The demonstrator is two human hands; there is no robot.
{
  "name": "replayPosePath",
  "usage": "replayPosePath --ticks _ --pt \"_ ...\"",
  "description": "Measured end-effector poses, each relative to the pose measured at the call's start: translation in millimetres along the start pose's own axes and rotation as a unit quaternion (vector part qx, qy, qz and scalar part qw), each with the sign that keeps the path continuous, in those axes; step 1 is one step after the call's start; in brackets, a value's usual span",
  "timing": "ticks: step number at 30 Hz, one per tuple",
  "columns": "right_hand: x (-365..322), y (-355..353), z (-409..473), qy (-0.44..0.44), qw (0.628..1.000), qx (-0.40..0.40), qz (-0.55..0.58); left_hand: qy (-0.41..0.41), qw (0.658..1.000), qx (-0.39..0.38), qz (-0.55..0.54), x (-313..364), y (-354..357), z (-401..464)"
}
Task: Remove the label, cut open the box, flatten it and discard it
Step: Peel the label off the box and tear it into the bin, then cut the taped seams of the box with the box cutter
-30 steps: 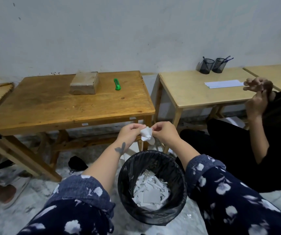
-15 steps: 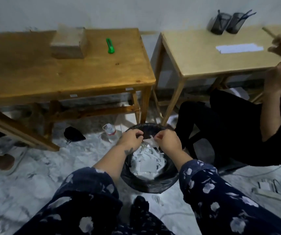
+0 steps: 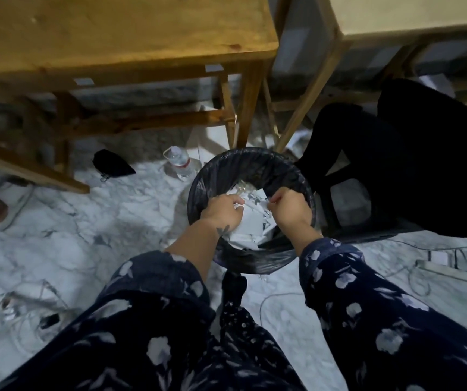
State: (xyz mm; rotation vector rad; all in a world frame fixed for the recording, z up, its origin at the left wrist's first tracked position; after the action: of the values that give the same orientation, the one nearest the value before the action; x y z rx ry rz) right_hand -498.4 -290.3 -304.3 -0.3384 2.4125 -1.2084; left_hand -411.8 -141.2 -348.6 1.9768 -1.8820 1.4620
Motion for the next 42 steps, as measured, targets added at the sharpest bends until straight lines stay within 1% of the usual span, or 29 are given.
replayPosePath --ticks 4,10,17,23,28,33,37,42 --pt "-4 -10 3 0.001 1.0 0.022 -0.016 -0.004 1.0 0.0 -0.009 3 -7 -2" --pt "-17 -25 0 0.004 0.998 0.047 -0.043 0.009 1.0 0.026 0.004 19 -21 -2" --pt "-10 -23 -4 0.025 0.999 0.031 -0.001 0.001 1.0 0.021 0.004 23 -18 -8" --pt "-24 -39 -11 0.019 1.0 0.008 -0.008 0.016 1.0 0.024 0.004 40 -38 -12" --pt "-74 -70 -23 -0.025 1.0 0.009 -0.01 0.038 0.998 0.055 -0.005 67 -86 -23" --pt "-144 -114 -39 -0.103 0.994 0.02 0.009 0.059 0.991 0.12 -0.028 95 -161 -37" --pt "-203 -145 -49 -0.143 0.989 0.036 0.031 0.078 0.985 0.156 -0.006 103 -228 -47" --pt "-285 -165 -50 -0.189 0.98 0.058 0.03 0.084 0.976 0.202 0.01 96 -314 -39"
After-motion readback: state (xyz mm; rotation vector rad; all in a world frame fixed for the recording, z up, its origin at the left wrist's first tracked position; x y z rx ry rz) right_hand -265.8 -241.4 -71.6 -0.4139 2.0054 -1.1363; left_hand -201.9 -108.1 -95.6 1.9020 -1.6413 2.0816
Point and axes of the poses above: each hand's wrist, its own z-axis towards the middle knuckle, its own y-axis out of the palm, x = y × z, the point moved 8 cm from there along z, towards the middle knuckle, and after that the axes turned 8 degrees about y, right-handed, at the moved point
